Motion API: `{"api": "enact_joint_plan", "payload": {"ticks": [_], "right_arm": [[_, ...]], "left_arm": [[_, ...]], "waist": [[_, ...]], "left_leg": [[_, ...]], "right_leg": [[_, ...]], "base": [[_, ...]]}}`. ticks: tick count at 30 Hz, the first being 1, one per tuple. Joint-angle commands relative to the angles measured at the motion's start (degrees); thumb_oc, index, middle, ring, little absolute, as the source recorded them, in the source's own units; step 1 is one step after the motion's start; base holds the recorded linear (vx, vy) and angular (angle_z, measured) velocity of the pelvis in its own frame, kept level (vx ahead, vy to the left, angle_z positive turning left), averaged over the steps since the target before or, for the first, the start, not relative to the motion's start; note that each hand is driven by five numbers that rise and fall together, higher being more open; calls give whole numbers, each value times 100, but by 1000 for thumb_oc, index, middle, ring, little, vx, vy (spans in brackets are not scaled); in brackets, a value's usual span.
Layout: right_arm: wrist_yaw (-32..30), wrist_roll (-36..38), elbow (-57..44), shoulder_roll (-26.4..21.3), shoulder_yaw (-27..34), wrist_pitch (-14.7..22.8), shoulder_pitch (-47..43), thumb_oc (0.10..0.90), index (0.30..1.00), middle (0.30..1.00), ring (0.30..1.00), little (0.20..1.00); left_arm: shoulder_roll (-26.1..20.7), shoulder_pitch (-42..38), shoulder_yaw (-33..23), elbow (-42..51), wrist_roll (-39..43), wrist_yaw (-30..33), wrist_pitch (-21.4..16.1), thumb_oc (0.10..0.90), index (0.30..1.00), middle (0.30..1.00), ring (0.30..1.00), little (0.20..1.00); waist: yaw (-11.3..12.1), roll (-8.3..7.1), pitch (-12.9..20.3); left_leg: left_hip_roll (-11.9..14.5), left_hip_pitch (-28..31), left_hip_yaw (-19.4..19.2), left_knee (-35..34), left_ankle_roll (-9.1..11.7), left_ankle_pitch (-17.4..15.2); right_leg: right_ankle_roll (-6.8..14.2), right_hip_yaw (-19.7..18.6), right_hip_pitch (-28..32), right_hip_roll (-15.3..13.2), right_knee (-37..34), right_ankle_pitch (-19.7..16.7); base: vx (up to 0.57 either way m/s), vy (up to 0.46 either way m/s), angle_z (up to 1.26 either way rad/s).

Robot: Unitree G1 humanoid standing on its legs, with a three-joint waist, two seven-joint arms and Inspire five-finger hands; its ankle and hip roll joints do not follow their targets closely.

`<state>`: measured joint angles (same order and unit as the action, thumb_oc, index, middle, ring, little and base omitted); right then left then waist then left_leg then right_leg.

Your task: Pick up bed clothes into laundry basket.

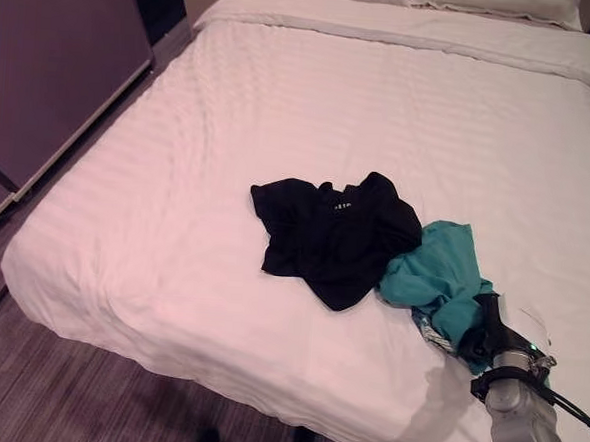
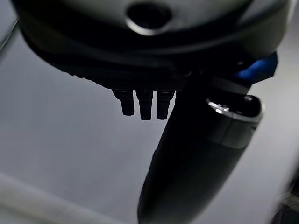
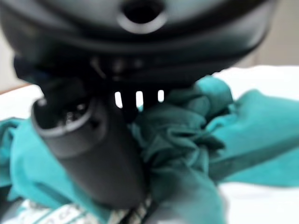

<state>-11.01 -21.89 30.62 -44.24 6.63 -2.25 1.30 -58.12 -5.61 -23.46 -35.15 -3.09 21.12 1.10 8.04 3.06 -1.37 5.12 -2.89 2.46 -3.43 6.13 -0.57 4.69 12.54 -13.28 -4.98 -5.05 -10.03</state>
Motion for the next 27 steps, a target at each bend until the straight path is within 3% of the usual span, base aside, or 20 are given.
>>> {"api": "enact_joint_plan", "payload": {"ticks": [1, 3, 4, 5, 9, 11, 13, 18, 27], "right_arm": [[171, 228, 227, 304, -838, 72, 225, 400, 300, 300, 300, 300], [153, 253, 517, 472, -927, 68, 187, 400, 300, 300, 300, 300], [142, 270, 748, 607, -1024, 51, 173, 400, 300, 300, 300, 300], [135, 272, 763, 607, -1006, 58, 178, 400, 300, 300, 300, 300], [88, 304, 1199, 847, -1158, 9, 191, 400, 300, 300, 300, 300], [75, 323, 1316, 896, -1182, 5, 194, 400, 300, 300, 300, 300], [-25, 422, 1639, 987, -1357, 2, 137, 400, 300, 300, 300, 300], [-124, 456, 1984, 1050, -1681, 2, -11, 400, 300, 300, 300, 300], [-167, 619, 2907, 1277, -2051, -97, -295, 400, 300, 300, 300, 300]], "left_arm": [[63, -746, 874, 926, -481, 226, -509, 800, 900, 900, 900, 900], [407, -969, 1270, 1285, -662, 172, -562, 800, 900, 900, 900, 900], [846, -1242, 1751, 1506, -764, 56, -573, 800, 900, 900, 900, 900], [858, -1279, 1787, 1494, -772, 61, -567, 800, 900, 900, 900, 900], [1628, -1898, 2818, 1630, -869, -143, -577, 800, 900, 900, 900, 900], [1726, -2088, 3087, 1658, -957, -183, -589, 800, 900, 900, 900, 900], [2067, -2891, 4067, 1529, -1223, -214, -588, 800, 900, 900, 900, 900], [2398, -3910, 4805, 909, -1050, -70, -541, 800, 900, 900, 900, 900], [3062, -5146, 5577, -63, -198, -86, -592, 800, 900, 900, 900, 900]], "waist": [[-167, -224, 253], [-182, -231, 231], [-244, -231, 223], [-221, -228, 218], [-359, -219, 182], [-380, -218, 175], [-536, -185, 173], [-662, -151, 145], [-842, -116, 51]], "left_leg": [[-69, -435, 15, -157, 188, 339], [-62, -399, -20, -157, 183, 323], [-43, -370, -72, -157, 173, 300], [-42, -363, -74, -157, 173, 297], [-17, -308, -132, -157, 148, 263], [-15, -291, -144, -157, 145, 255], [-16, -263, -162, -157, 143, 252], [-20, -270, -166, -157, 143, 279], [-34, -323, -149, -157, 151, 336]], "right_leg": [[838, -82, 223, -606, 5, 263], [833, -86, 248, -614, 5, 273], [831, -99, 275, -621, 5, 282], [831, -100, 280, -619, 5, 284], [818, -173, 300, -618, 5, 289], [814, -194, 306, -616, 5, 289], [818, -239, 312, -604, 5, 286], [832, -281, 274, -586, 5, 257], [840, -363, 170, -549, 5, 207]], "base": [[-2, -28, 3], [4, -11, -5], [11, -14, -20], [18, -21, -23], [15, -20, -28], [21, -9, -13], [41, -11, -16], [13, -18, -3], [7, -14, 2]]}}
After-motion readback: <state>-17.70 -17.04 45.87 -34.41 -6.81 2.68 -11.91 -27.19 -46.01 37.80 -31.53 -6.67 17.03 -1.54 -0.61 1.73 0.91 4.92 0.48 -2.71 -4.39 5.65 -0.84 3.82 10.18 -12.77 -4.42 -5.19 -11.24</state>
